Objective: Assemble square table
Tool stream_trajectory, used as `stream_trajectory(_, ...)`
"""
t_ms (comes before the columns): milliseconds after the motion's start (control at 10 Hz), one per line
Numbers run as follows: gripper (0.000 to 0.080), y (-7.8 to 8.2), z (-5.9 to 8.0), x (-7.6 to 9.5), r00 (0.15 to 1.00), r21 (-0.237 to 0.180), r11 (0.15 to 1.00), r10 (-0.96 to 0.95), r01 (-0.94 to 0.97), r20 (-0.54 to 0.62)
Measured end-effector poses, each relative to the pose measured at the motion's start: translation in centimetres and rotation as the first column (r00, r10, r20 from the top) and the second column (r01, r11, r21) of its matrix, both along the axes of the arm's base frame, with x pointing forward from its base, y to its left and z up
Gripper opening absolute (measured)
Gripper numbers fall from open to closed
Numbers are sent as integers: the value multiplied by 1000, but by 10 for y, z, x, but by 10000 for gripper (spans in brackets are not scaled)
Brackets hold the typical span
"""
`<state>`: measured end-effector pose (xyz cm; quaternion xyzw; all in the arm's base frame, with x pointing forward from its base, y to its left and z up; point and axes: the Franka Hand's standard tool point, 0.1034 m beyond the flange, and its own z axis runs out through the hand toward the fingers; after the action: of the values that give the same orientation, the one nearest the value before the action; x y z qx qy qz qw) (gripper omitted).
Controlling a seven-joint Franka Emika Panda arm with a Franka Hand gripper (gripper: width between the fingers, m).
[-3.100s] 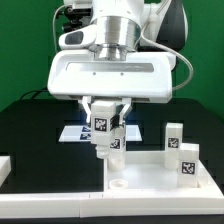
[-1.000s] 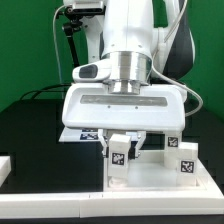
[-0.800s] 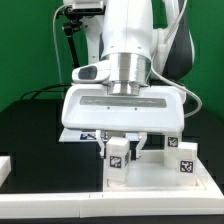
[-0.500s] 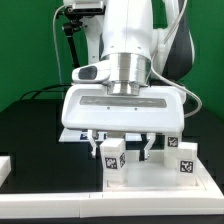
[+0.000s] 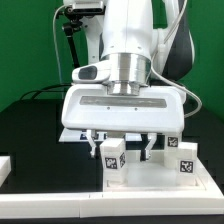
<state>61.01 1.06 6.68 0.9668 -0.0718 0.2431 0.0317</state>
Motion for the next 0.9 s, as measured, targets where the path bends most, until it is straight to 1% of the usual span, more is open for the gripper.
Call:
stream_trajectory(300, 649, -1, 1, 0, 1000, -1, 1000, 5, -5, -8)
stream_trajectory(500, 649, -5, 23, 4, 998, 27, 1000, 13, -11, -67)
stream_trajectory(600, 649, -8, 29, 8, 998, 32, 999, 13, -10, -68)
stream_trajectory(700, 649, -8, 30, 11, 997, 36, 999, 13, -10, -76)
stream_trajectory(800, 649, -6, 27, 10, 987, 61, 998, 13, -4, -161)
stream_trajectory(900, 649, -5, 27, 12, 970, 88, 996, 15, 6, -243)
